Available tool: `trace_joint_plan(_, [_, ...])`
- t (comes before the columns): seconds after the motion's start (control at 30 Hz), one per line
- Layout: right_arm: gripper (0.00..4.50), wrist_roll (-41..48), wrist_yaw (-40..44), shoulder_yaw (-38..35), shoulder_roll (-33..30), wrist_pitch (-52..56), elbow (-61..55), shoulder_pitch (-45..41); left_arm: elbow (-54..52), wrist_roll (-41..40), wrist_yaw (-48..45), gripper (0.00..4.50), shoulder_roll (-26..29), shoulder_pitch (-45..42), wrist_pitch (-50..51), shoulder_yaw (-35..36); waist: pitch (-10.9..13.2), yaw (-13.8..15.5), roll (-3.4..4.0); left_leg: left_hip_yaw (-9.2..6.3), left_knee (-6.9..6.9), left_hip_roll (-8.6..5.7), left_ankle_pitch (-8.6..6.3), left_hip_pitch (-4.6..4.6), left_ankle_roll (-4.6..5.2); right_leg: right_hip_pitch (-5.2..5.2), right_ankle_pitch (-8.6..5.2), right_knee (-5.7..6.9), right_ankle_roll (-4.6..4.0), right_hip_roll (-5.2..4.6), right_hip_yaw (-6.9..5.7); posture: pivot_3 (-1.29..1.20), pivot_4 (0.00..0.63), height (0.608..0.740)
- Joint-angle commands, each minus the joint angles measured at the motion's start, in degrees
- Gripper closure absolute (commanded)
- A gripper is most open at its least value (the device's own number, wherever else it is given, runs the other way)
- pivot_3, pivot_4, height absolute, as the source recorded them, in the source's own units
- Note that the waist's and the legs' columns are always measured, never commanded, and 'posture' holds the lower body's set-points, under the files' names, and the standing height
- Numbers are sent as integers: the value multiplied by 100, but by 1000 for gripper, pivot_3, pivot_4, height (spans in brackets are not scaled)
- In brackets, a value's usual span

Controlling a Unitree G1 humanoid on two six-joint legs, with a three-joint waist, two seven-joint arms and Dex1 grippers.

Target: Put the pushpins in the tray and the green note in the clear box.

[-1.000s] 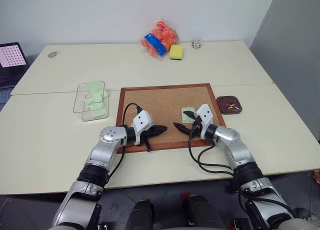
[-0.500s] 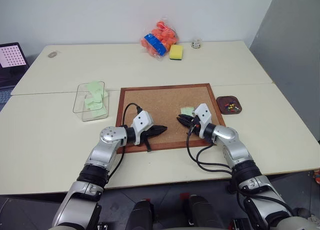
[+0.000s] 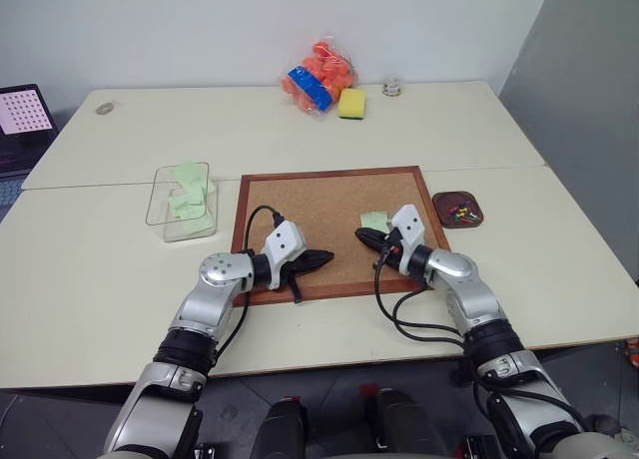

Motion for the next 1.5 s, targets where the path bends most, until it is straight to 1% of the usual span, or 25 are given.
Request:
trace_joint_plan(0.03, [4423, 373, 19, -352, -158, 221, -935, -116, 40, 87, 19, 4500, 79, 118, 97, -31, 1, 1, 1, 0, 0, 0, 0, 0, 0, -1, 0, 0, 0, 0, 0, 0, 150, 740])
trace_joint_plan(0.17, [4423, 518, -34, -416, -208, 555, -1430, -133, 60, 90, 13, 4500, 50, 84, 106, -45, 0, 0, 1, -1, 0, 0, 0, 1, 0, 0, -1, -1, 2, 0, 0, 0, 150, 740])
trace_joint_plan(0.43, [4423, 567, -117, -454, -157, 813, -1674, -176, 69, 65, 38, 4500, -57, 28, 137, -56, 0, 6, 1, 0, -1, 0, 0, 0, 0, 0, -2, -1, 3, 0, 0, 0, 150, 740])
trace_joint_plan(0.5, [4423, 581, -95, -443, -161, 852, -1739, -166, 20, -74, 85, 4500, -131, 4, 307, 42, 0, 18, 1, 0, -1, 0, 0, 0, 0, 0, -2, -1, 3, 0, -1, 0, 150, 740])
trace_joint_plan(0.53, [4423, 581, -68, -421, -175, 866, -1790, -148, -47, -285, 113, 4500, -209, -25, 585, 172, 0, 25, 1, 0, -1, -1, 0, -1, 0, 0, -2, -1, 3, 0, 0, 0, 150, 740])
trace_joint_plan(0.6, [4500, 588, -16, -383, -204, 900, -1889, -105, -188, -742, 174, 4130, -352, -111, 1245, 464, 1, 42, 0, 0, 0, -2, 0, -1, 0, 0, -2, -1, 3, -2, 0, 0, 150, 740])
trace_joint_plan(0.63, [4500, 599, 20, -368, -223, 923, -1937, -85, -287, -1033, 156, 4065, -400, -161, 1670, 618, 1, 51, 0, 0, 1, -2, 0, -2, 0, 0, -2, -1, 4, -2, -1, 0, 150, 740])
trace_joint_plan(0.7, [4500, 612, 111, -332, -276, 956, -2017, -46, -463, -1463, 151, 3722, -456, -228, 2323, 850, 2, 55, -2, -3, 2, -2, 0, -5, 0, -1, -3, -1, 5, -2, -4, 0, 150, 740])
trace_joint_plan(0.93, [4500, 594, 556, -186, -641, 807, -2143, 67, -623, -3026, 641, 2256, -643, -590, 4712, 1835, 4, 68, -5, -8, 1, -2, 0, -10, 0, -2, -3, -7, 5, -1, -8, 0, 150, 740])
trace_joint_plan(1.03, [4500, 601, 809, -141, -835, 649, -2235, 141, -443, -3728, 1249, 1733, -846, -753, 5691, 2469, 5, 66, -6, -9, 1, -2, 0, -9, 0, -2, -3, -7, 5, -1, -8, 0, 150, 740])
trace_joint_plan(1.07, [4500, 585, 938, -133, -928, 524, -2269, 186, -431, -3923, 1433, 1436, -914, -743, 6002, 2620, 5, 71, -7, -10, 1, -2, 0, -9, 0, -2, -3, -7, 5, -1, -8, 0, 150, 740])
trace_joint_plan(1.1, [4500, 582, 1045, -129, -1009, 419, -2298, 227, -457, -4062, 1585, 1268, -974, -711, 6258, 2725, 5, 71, -8, -11, 1, -3, 0, -10, 0, -2, -3, -7, 5, -2, -10, 0, 150, 740])
trace_joint_plan(1.17, [4500, 548, 1241, -96, -1171, 202, -2346, 304, -588, -4317, 1851, 773, -1083, -611, 6693, 2871, 5, 68, -8, -11, 1, -4, 0, -8, 0, -1, -3, -8, 6, -2, -8, 0, 150, 740])
trace_joint_plan(1.27, [4500, 358, 1482, 2, -1410, -295, -2287, 344, -629, -4610, 2356, 143, -1286, -554, 7163, 3127, 5, 51, -8, -10, 1, -3, 0, -6, -1, -1, -3, -8, 6, -2, -6, 0, 150, 740])
trace_joint_plan(1.3, [4500, 306, 1543, 32, -1470, -460, -2246, 346, -590, -4699, 2521, 48, -1352, -564, 7285, 3231, 6, 49, -9, -9, 1, -3, 0, -5, -1, -1, -3, -7, 6, -2, -5, 0, 150, 740])
trace_joint_plan(1.4, [4500, 194, 1715, 128, -1575, -883, -2114, 316, -517, -4897, 2826, 48, -1513, -590, 7606, 3397, 6, 34, -10, -9, 1, -2, 0, -4, -1, -1, -3, -6, 6, -1, -6, 0, 150, 740])
trace_joint_plan(1.5, [4500, -6, 2043, 355, -1676, -1501, -1903, 274, -449, -5035, 3119, 48, -1712, -677, 7701, 3560, 7, 45, -11, -9, 1, -4, 1, -4, -2, 0, -3, -6, 6, -1, -5, 0, 150, 740])
